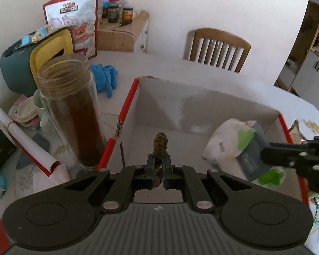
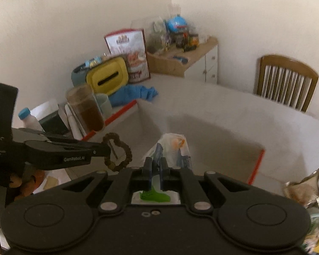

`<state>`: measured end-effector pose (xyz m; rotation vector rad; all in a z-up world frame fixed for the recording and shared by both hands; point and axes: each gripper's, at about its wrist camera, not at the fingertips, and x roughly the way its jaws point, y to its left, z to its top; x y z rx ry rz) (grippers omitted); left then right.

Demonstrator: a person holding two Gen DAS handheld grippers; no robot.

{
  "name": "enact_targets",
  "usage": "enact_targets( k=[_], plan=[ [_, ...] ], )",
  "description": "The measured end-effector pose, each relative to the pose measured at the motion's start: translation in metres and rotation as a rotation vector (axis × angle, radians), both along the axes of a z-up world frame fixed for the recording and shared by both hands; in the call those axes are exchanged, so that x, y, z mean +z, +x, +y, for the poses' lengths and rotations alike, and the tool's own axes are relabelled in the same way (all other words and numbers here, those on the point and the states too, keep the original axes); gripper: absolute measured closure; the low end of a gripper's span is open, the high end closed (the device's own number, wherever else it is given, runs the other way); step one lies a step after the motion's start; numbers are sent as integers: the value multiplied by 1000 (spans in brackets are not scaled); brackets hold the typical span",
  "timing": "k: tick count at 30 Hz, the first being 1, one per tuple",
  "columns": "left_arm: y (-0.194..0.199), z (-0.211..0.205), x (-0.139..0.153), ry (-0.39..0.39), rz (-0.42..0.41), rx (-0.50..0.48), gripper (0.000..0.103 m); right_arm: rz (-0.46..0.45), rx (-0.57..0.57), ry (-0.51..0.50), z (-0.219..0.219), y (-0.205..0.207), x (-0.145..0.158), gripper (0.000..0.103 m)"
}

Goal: Organize objects
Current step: 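Carry both into the cardboard box and open both grippers to drop them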

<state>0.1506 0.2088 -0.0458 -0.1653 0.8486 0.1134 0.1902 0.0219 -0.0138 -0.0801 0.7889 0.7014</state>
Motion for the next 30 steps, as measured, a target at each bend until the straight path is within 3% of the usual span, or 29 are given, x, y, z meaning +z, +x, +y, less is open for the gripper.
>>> enact_targets(
  k=[16, 22, 30],
  plan=[
    [23, -14, -31, 56, 169, -72, 97, 163, -7, -118, 24, 10, -52, 98],
    [26, -14, -36, 60, 220, -70, 97, 206, -9, -113, 21, 12, -55, 97],
    [25, -18, -32, 62, 223, -60, 94, 207, -13, -98, 14, 9, -52, 93]
  ],
)
